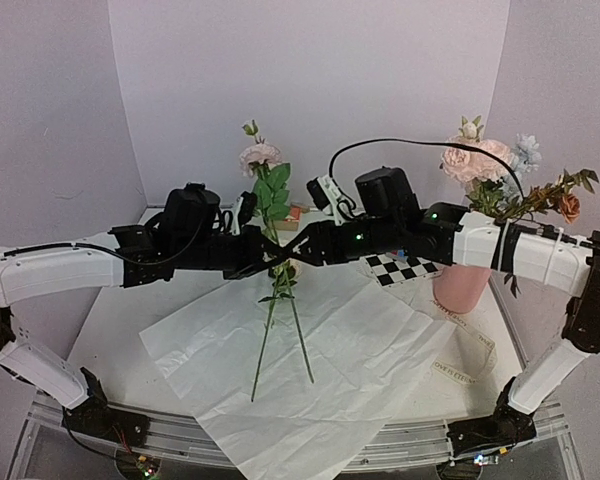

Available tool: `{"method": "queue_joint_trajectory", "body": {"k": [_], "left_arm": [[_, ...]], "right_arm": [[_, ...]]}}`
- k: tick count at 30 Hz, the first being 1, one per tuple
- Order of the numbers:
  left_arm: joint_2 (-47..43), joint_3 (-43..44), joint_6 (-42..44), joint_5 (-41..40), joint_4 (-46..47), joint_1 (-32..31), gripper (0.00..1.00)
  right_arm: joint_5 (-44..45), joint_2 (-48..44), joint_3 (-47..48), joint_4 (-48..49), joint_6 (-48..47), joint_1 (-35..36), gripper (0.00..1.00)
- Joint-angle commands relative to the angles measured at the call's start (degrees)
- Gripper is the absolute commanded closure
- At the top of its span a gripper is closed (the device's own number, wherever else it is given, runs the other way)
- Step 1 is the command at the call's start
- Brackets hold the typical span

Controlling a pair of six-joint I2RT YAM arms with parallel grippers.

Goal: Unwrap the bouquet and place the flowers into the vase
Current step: Pick up the fake flower from the wrapping paper.

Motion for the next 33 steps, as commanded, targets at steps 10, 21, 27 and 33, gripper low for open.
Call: {"method": "queue_joint_trajectory", "body": {"k": [10,21,27,33], "left_arm": [[-2.3,1.0,3.2,5.9,0.3,-0.2,1.00],[-1.9,1.9,5.0,9.8,0.9,-0.2,1.00],[-2.9,1.6,5.5,9.4,0.9,-0.2,0.98],[-4.8,-0.6,4.3,6.8,0.9,-0.2,0.47]], "right_arm": [[-5.7,4.6,9.9,1.9,3.9,0.0,0.56],[-6.4,6.7,11.6,1.9,5.5,0.0,0.81],[-6.5,6.9,12.4,1.9,5.9,0.0,0.97],[-6.3,6.6,13.4,1.9,6.5,0.0,1.00]]}}
